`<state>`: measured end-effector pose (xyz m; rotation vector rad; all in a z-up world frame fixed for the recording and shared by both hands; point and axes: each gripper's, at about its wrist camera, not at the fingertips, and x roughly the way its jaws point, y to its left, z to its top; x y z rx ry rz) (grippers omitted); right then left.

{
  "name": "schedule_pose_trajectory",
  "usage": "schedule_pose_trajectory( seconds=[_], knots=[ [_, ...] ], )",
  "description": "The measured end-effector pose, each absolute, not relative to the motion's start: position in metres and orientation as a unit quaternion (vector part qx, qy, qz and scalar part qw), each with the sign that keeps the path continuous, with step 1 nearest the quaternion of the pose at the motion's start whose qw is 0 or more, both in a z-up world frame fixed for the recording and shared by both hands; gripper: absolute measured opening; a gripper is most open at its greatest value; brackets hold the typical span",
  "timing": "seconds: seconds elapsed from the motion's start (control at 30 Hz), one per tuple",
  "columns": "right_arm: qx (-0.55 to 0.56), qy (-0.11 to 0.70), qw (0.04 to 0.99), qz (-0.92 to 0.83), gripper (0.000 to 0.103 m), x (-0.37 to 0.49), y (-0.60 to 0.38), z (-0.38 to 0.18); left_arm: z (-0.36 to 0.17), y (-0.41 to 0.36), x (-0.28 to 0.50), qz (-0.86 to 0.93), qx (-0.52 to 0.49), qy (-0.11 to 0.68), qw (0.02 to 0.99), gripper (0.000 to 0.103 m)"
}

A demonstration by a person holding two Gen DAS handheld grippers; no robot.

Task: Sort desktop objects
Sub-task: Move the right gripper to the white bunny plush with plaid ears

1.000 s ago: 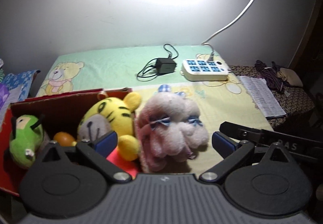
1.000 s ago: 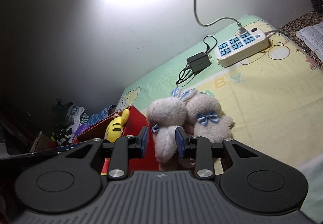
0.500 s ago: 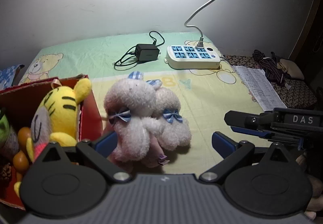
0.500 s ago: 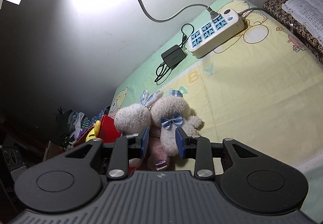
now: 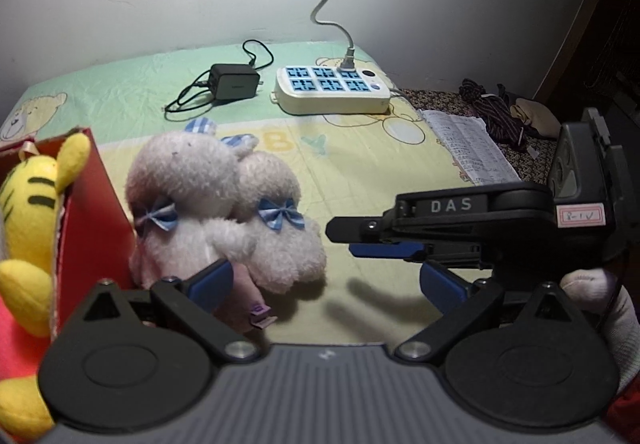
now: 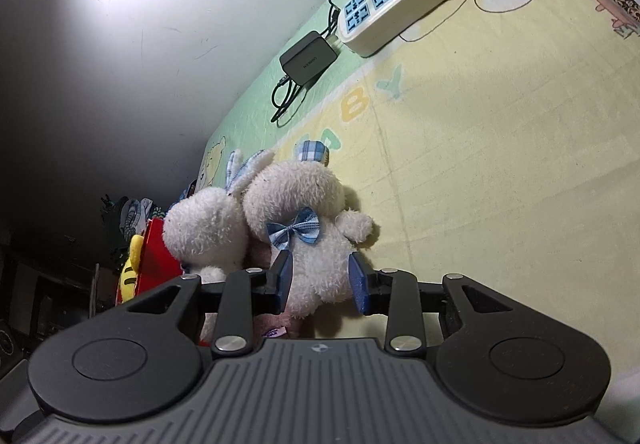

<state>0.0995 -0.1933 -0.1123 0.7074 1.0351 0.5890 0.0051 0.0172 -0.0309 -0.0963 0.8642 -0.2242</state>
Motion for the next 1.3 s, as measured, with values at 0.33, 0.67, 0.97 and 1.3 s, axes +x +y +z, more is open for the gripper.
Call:
schedule_pose_trajectory(
  seconds=[0.33, 0.67, 0.97, 1.3],
  knots=[
    [0.329, 0.500, 0.742, 0.301, 0.037, 0.119, -0.176, -0.134, -0.057, 0.009, 0.036, -0.098, -0.024, 0.432, 0.896, 0.100],
    [0.334, 0.504, 0.728, 0.323, 0.022, 0.123, -0.178, -0.142, -0.068, 0.003, 0.046, -0.111, -0.016, 0.443, 0.890, 0.100],
    [0.332, 0.498, 0.730, 0.329, 0.011, 0.108, -0.198, -0.126, -0.064, -0.004, 0.036, -0.152, -0.034, 0.453, 0.878, 0.100],
    [0.323, 0.457, 0.781, 0.278, 0.019, 0.085, -0.236, -0.107, -0.061, -0.020, 0.018, -0.180, -0.022, 0.452, 0.873, 0.096]
  ],
)
